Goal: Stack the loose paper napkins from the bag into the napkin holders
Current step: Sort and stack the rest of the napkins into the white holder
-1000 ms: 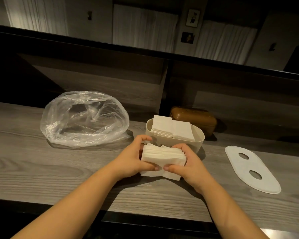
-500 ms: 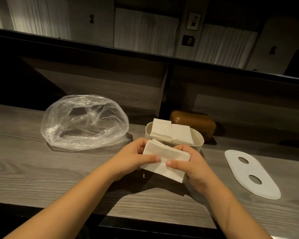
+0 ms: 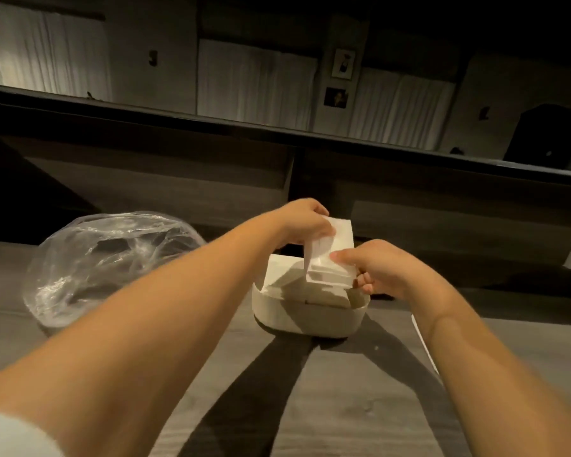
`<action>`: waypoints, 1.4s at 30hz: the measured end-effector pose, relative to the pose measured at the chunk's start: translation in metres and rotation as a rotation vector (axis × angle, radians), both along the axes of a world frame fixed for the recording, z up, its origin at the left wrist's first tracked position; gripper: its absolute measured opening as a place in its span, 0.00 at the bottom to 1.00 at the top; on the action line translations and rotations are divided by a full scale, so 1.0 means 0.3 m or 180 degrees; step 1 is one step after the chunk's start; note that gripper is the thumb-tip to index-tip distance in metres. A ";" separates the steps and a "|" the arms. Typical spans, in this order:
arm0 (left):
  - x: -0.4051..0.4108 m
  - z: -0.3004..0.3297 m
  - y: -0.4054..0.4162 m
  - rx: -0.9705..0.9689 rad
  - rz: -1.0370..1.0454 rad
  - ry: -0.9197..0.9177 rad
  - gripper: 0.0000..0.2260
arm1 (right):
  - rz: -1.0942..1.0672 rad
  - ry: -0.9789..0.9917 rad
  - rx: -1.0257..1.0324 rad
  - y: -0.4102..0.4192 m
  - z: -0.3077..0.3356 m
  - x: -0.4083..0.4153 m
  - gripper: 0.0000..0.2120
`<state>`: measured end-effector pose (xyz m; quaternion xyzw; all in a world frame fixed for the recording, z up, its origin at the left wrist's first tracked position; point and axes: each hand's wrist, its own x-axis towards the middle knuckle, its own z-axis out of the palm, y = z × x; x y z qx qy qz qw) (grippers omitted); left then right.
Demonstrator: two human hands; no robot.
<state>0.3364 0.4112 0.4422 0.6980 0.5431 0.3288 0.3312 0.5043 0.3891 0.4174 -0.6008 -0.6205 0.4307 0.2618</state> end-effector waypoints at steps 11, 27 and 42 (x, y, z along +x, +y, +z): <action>-0.035 -0.133 0.047 0.0543 0.0756 0.0721 0.14 | -0.0139 -0.1222 0.0121 0.045 0.025 -0.032 0.32; -0.030 -0.271 -0.090 -0.0379 0.1255 0.0312 0.29 | 0.0713 -0.2789 -0.0304 0.028 0.077 -0.231 0.28; -0.063 -0.277 -0.101 -0.0313 0.1249 -0.0228 0.25 | 0.0350 -0.2616 0.0200 0.030 0.152 -0.202 0.27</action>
